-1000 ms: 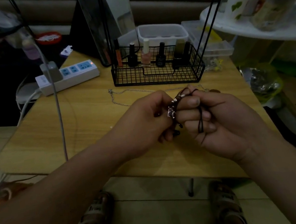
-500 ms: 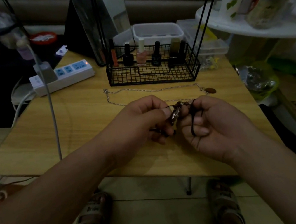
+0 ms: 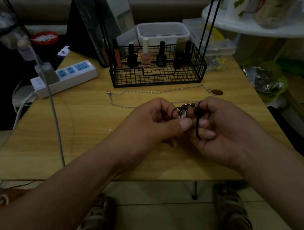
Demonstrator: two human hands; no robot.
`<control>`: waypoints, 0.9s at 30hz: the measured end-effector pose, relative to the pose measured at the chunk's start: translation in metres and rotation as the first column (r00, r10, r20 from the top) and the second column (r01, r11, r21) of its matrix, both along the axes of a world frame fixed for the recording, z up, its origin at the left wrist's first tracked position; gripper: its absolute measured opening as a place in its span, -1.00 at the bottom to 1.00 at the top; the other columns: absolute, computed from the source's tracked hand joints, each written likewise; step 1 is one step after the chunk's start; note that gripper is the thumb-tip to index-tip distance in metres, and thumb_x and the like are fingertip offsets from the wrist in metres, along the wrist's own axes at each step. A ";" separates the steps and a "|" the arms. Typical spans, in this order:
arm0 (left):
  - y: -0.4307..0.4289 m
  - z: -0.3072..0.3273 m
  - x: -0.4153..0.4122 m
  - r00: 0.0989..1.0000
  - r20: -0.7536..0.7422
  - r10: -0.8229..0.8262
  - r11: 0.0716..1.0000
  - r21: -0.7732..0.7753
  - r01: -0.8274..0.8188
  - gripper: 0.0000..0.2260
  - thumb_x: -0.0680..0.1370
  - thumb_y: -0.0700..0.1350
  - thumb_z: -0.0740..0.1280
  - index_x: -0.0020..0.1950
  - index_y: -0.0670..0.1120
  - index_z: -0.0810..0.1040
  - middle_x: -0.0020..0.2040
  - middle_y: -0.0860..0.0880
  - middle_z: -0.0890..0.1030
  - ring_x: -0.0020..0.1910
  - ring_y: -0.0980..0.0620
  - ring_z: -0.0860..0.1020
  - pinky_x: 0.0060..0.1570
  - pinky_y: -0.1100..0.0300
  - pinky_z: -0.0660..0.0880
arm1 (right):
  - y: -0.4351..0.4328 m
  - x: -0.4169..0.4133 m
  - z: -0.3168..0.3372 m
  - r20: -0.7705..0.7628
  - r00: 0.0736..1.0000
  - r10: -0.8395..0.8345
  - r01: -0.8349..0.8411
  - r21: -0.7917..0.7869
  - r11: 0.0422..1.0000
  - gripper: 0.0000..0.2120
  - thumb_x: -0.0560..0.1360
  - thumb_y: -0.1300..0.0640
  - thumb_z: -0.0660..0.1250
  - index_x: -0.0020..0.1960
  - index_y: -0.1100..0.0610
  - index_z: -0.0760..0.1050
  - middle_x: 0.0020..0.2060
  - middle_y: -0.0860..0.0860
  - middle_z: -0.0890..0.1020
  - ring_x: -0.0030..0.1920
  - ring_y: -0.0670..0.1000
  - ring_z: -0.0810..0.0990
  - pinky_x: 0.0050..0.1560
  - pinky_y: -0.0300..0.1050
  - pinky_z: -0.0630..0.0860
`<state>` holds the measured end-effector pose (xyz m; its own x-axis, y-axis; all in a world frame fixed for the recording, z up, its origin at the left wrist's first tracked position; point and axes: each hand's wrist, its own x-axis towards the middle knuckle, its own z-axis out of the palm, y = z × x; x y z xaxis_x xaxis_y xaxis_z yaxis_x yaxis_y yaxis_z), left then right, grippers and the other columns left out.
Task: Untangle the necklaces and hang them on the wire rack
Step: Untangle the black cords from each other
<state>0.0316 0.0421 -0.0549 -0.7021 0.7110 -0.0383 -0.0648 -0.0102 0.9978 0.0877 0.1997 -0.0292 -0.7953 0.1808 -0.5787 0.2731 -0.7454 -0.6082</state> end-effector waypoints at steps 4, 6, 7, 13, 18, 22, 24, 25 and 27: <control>0.002 0.001 -0.002 0.995 0.068 0.073 0.997 0.019 -0.074 -0.91 0.62 -0.17 0.37 -0.02 -0.17 0.50 -0.25 -0.08 0.61 -0.29 0.04 0.57 -0.34 0.21 0.50 | 0.000 0.002 0.000 -0.045 0.999 0.028 -0.030 -0.038 0.999 -0.76 0.64 0.19 0.08 -0.15 0.21 0.40 -0.40 0.06 0.52 -0.54 -0.14 0.26 -0.64 -0.37 0.12; 0.001 0.002 -0.004 0.985 0.132 0.115 0.993 0.009 -0.117 -0.91 0.66 -0.20 0.32 -0.03 -0.14 0.48 -0.24 -0.07 0.62 -0.32 0.03 0.56 -0.39 0.21 0.47 | -0.001 0.003 0.000 -0.069 0.996 0.050 -0.047 0.040 0.998 -0.78 0.64 0.18 0.09 -0.15 0.18 0.39 -0.39 0.05 0.53 -0.52 -0.12 0.25 -0.62 -0.34 0.10; 0.001 0.002 -0.005 0.980 0.150 0.132 0.991 -0.005 -0.133 -0.90 0.67 -0.21 0.31 -0.04 -0.13 0.47 -0.23 -0.07 0.63 -0.32 0.02 0.56 -0.41 0.21 0.45 | -0.002 0.004 0.001 -0.079 0.995 0.065 -0.056 0.115 0.992 -0.78 0.64 0.18 0.10 -0.15 0.17 0.40 -0.39 0.05 0.54 -0.51 -0.11 0.25 -0.61 -0.32 0.10; -0.003 -0.001 -0.013 0.962 0.152 0.229 0.973 -0.075 -0.219 -0.74 0.63 -0.19 0.36 -0.25 -0.04 0.47 -0.32 -0.02 0.55 -0.28 0.01 0.54 -0.38 0.16 0.43 | -0.002 0.013 0.004 -0.033 0.957 0.288 -0.155 0.781 0.605 -0.82 0.65 0.13 0.19 -0.09 0.11 0.50 -0.37 0.01 0.60 -0.47 -0.07 0.30 -0.47 -0.16 0.18; -0.010 0.010 -0.020 0.943 0.160 0.292 0.956 -0.063 -0.286 -0.76 0.62 -0.24 0.33 -0.22 -0.04 0.43 -0.32 -0.01 0.51 -0.32 0.01 0.51 -0.42 0.18 0.41 | 0.008 0.017 0.004 0.090 0.943 0.321 -0.130 0.986 0.105 -0.84 0.63 0.05 0.30 -0.11 0.02 0.56 -0.34 -0.12 0.65 -0.41 -0.19 0.54 -0.45 -0.33 0.41; -0.013 0.019 -0.020 0.943 -0.005 0.333 0.942 -0.046 -0.332 -0.77 0.64 -0.24 0.31 -0.19 -0.04 0.40 -0.36 0.00 0.51 -0.34 -0.02 0.50 -0.42 0.16 0.41 | 0.014 0.016 -0.002 0.079 0.945 0.318 -0.049 0.993 -0.103 -0.87 0.59 0.02 0.40 -0.13 -0.05 0.54 -0.33 -0.11 0.61 -0.23 -0.25 0.57 -0.32 -0.43 0.41; -0.015 0.024 -0.020 0.927 -0.013 0.374 0.927 0.012 -0.374 -0.79 0.65 -0.22 0.29 -0.16 -0.05 0.42 -0.35 0.00 0.52 -0.34 -0.01 0.51 -0.41 0.17 0.42 | 0.017 0.016 -0.001 0.083 0.938 0.337 -0.042 0.991 -0.127 -0.89 0.58 0.04 0.42 -0.12 -0.08 0.55 -0.28 -0.16 0.60 -0.20 -0.31 0.55 -0.29 -0.47 0.38; -0.016 0.026 -0.020 0.916 0.010 0.402 0.915 0.046 -0.402 -0.82 0.66 -0.20 0.28 -0.14 -0.06 0.43 -0.33 0.00 0.53 -0.33 0.00 0.52 -0.39 0.16 0.43 | 0.019 0.015 0.001 0.089 0.933 0.350 -0.045 0.990 -0.132 -0.90 0.58 0.05 0.43 -0.10 -0.09 0.56 -0.24 -0.18 0.61 -0.20 -0.34 0.53 -0.30 -0.48 0.36; -0.016 0.030 -0.022 0.895 0.102 0.434 0.890 0.110 -0.443 -0.86 0.68 -0.15 0.25 -0.09 -0.07 0.46 -0.29 -0.01 0.56 -0.30 0.01 0.53 -0.34 0.14 0.45 | 0.024 0.015 0.003 0.103 0.920 0.379 -0.060 0.990 -0.125 -0.92 0.57 0.06 0.44 -0.07 -0.11 0.59 -0.18 -0.19 0.62 -0.21 -0.35 0.52 -0.31 -0.50 0.35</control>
<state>0.0093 0.0258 -0.0250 -0.9422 0.3335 -0.0313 -0.0962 -0.1800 0.9789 0.1031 0.2233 -0.0259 -0.9668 0.2067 0.1505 0.0595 0.7543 -0.6539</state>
